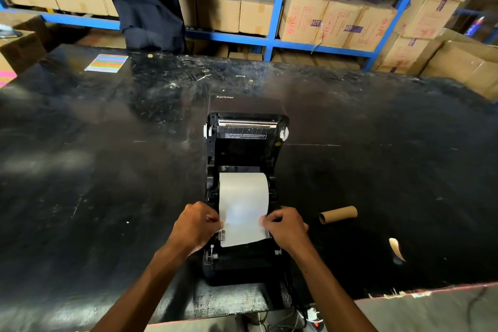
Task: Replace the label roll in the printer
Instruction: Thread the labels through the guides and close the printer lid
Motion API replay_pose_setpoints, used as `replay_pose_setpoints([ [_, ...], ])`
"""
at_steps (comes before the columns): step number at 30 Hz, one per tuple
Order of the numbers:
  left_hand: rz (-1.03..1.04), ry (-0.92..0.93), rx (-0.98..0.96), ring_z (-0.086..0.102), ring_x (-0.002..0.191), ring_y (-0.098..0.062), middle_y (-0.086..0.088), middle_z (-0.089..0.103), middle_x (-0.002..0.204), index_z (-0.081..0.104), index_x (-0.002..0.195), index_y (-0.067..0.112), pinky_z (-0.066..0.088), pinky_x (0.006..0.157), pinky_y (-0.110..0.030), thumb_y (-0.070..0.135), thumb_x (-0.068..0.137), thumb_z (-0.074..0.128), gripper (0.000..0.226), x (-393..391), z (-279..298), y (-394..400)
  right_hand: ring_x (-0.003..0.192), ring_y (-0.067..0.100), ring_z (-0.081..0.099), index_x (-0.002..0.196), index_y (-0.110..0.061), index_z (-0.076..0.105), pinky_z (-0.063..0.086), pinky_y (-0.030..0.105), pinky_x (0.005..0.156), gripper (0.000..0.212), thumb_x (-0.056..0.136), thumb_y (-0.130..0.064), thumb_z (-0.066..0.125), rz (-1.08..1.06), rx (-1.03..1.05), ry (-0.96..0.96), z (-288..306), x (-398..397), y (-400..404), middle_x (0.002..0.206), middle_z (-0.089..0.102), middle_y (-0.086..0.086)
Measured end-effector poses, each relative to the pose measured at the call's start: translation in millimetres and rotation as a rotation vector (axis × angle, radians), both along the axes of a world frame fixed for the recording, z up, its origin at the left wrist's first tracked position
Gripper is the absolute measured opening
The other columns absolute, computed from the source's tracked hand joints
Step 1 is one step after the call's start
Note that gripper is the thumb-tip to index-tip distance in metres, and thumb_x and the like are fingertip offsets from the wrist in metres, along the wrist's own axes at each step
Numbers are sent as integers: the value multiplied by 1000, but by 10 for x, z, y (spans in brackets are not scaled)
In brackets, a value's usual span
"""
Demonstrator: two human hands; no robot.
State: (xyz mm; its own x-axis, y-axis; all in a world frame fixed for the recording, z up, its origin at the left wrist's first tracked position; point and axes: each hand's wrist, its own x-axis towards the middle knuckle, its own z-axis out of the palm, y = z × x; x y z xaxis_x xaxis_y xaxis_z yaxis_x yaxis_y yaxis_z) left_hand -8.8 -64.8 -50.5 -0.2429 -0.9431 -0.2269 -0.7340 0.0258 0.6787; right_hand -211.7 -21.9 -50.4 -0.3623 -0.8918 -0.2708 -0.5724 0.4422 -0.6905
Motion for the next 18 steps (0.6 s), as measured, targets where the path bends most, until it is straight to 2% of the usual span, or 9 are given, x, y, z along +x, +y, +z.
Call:
replay_pose_setpoints([
  [2,-2,-4,15,56,46,-11,2,64,56,63,49,19,46,49,-27,16,80,70,32,-3,11,-9,92,15,60,58,-21,67,37,43,100,21,79,-26,66,16,-11,34,-11,14,20,82,70,-9],
  [4,5,17,28,54,42,-6,3,63,56,58,48,24,43,45,-22,15,80,71,36,-14,23,-10,92,10,57,51,-20,62,32,36,97,26,77,-21,64,43,-8,64,22,3,33,81,72,-10],
  [6,6,37,36,49,36,-3,3,62,56,61,51,22,39,41,-18,12,81,71,33,-18,37,-6,100,3,52,55,-16,67,26,33,93,25,79,-21,63,50,-28,96,65,-6,28,83,69,-11],
  [7,7,39,50,48,35,-3,2,63,57,63,54,20,39,39,-17,11,82,70,30,-18,45,-10,100,0,48,60,-15,70,26,35,96,23,80,-24,64,44,-38,97,76,-3,26,78,64,-15],
  [10,7,20,87,47,35,-4,3,61,55,63,52,20,37,38,-17,8,82,66,33,-20,74,-36,84,6,58,57,-21,68,38,42,99,22,78,-25,65,47,-18,65,65,-14,22,62,59,-19],
  [12,21,10,101,47,35,-7,1,60,53,64,53,14,37,38,-19,8,82,65,30,-24,82,-43,77,9,60,47,-23,60,42,44,94,29,76,-21,63,79,12,56,69,-41,26,61,64,-14],
  [14,36,29,101,48,36,-9,-3,63,57,68,60,8,40,38,-20,9,84,62,25,-25,67,-44,76,8,60,44,-22,57,40,42,93,32,76,-19,62,104,27,75,87,-52,32,63,65,-12],
  [16,34,34,104,51,39,-10,-1,64,60,70,63,11,41,40,-20,9,85,61,24,-17,57,-40,83,3,54,48,-21,60,31,39,96,33,80,-22,61,117,10,80,93,-48,37,68,65,-11],
  [18,12,10,120,52,41,-10,0,65,61,73,66,11,42,42,-21,11,85,62,21,-18,59,-45,101,2,48,59,-18,67,23,38,98,28,85,-27,60,131,7,72,70,-52,43,84,68,-11],
])
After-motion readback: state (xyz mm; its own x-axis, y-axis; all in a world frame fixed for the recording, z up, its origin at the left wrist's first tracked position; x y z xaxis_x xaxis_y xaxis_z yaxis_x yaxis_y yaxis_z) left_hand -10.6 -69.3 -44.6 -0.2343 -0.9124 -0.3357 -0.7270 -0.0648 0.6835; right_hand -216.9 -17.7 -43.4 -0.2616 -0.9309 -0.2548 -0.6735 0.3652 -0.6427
